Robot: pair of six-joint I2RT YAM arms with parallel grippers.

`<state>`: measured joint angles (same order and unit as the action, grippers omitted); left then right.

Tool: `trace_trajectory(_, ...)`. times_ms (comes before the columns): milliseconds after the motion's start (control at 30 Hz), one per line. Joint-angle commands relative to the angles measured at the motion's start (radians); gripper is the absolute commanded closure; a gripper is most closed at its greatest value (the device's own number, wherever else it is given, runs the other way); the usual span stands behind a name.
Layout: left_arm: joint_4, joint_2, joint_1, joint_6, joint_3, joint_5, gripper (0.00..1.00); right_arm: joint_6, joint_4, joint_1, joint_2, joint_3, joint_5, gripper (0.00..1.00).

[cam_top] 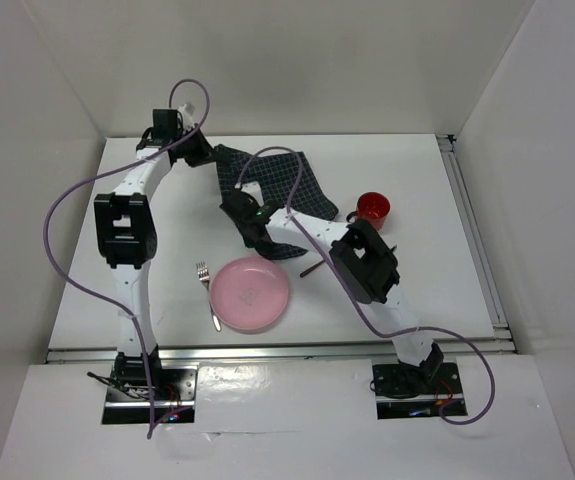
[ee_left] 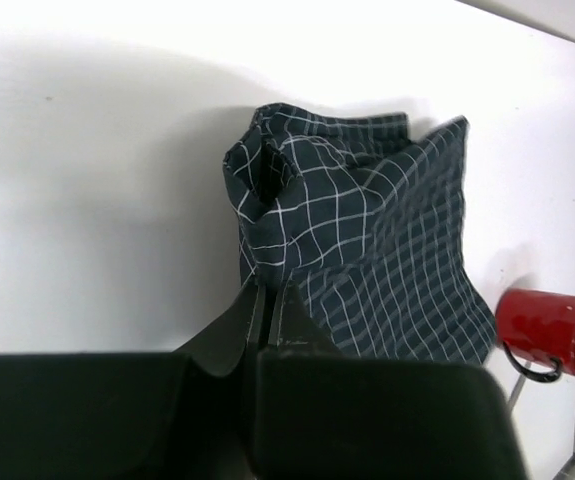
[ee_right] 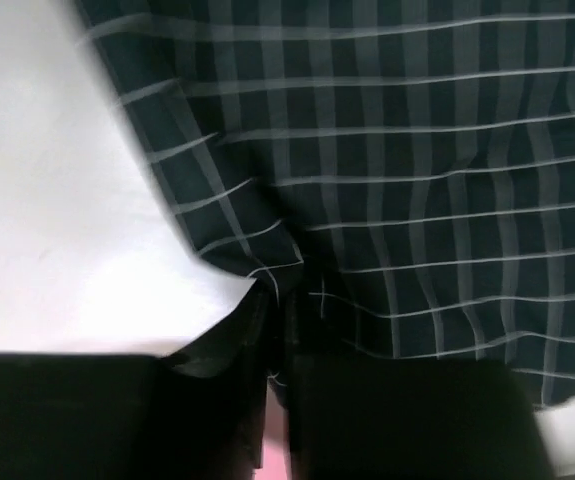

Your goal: Set the dinner table for one person

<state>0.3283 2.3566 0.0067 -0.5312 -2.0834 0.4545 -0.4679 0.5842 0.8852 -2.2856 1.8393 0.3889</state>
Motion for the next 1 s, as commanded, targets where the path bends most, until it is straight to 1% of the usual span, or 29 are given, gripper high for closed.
trace_trajectory(0,-0.032,-0.141,0.018,-0.022,0.067,0.024,1.0,0.006,-0.02,-0.087,0.116,0.005,0.09,0.97)
trace_trajectory(33,-0.05,-0.161,0.027,-0.023,0.083,0.024,1.0,0.027,-0.03,-0.103,0.127,0.005,0.09,1.0)
trace_trajectory(67,-0.06,-0.178,0.027,-0.035,0.094,0.024,1.0,0.093,-0.059,-0.118,0.146,0.005,0.09,1.0)
trace_trajectory(133,-0.06,-0.21,0.027,-0.05,0.118,0.01,1.0,0.171,-0.108,-0.153,0.17,0.005,0.122,1.0)
trace_trajectory(167,-0.075,-0.25,0.036,-0.074,0.132,0.01,1.0,0.246,-0.159,-0.163,0.201,0.005,0.122,1.0)
trace_trajectory(200,-0.084,-0.272,0.036,-0.075,0.167,0.01,1.0,0.276,-0.184,-0.182,0.221,-0.011,0.122,1.0)
trace_trajectory(233,-0.093,-0.295,0.036,-0.09,0.187,0.01,1.0,0.303,-0.204,-0.193,0.241,-0.021,0.09,1.0)
trace_trajectory(267,-0.094,-0.345,0.045,-0.104,0.231,-0.005,1.0,0.36,-0.263,-0.202,0.295,-0.043,0.061,1.0)
trace_trajectory(300,-0.107,-0.371,0.045,-0.104,0.261,-0.017,1.0,0.391,-0.302,-0.213,0.328,-0.114,0.027,1.0)
trace_trajectory(333,-0.107,-0.4,0.045,-0.118,0.296,-0.017,1.0,0.422,-0.335,-0.213,0.36,-0.158,-0.058,1.0)
trace_trajectory(367,-0.121,-0.43,0.055,-0.131,0.336,-0.026,1.0,0.466,-0.372,-0.213,0.417,-0.199,-0.102,0.94)
trace_trajectory(400,-0.13,-0.486,0.055,-0.131,0.424,-0.027,1.0,0.466,-0.373,-0.222,0.435,-0.257,-0.135,0.83)
trace_trajectory(433,-0.15,-0.514,0.055,-0.141,0.472,-0.027,1.0,0.466,-0.357,-0.223,0.448,-0.279,-0.154,0.69)
trace_trajectory(467,-0.161,-0.539,0.055,-0.15,0.521,-0.027,1.0,0.439,-0.336,-0.223,0.448,-0.299,-0.175,0.52)
trace_trajectory(500,-0.173,-0.562,0.055,-0.15,0.619,-0.027,1.0,0.411,-0.302,-0.233,0.463,-0.32,-0.176,0.32)
trace_trajectory(533,-0.204,-0.601,0.055,-0.15,0.669,-0.036,1.0,0.378,-0.284,-0.248,0.472,-0.362,-0.159,0.31)
trace_trajectory(633,-0.233,-0.629,0.045,-0.161,0.804,-0.045,1.0,0.234,-0.219,-0.273,0.498,-0.422,-0.15,0.31)
trace_trajectory(700,-0.223,-0.629,0.045,-0.161,0.833,-0.045,1.0,0.152,-0.192,-0.273,0.529,-0.442,-0.173,0.31)
trace_trajectory(767,-0.201,-0.629,0.045,-0.152,0.855,-0.068,1.0,0.124,-0.192,-0.273,0.549,-0.46,-0.221,0.31)
trace_trajectory(833,-0.192,-0.654,0.045,-0.151,0.89,-0.114,1.0,0.043,-0.182,-0.273,0.563,-0.486,-0.295,0.32)
trace_trajectory(967,-0.192,-0.677,0.045,-0.151,0.921,-0.158,1.0,-0.021,-0.173,-0.261,0.563,-0.514,-0.346,0.33)
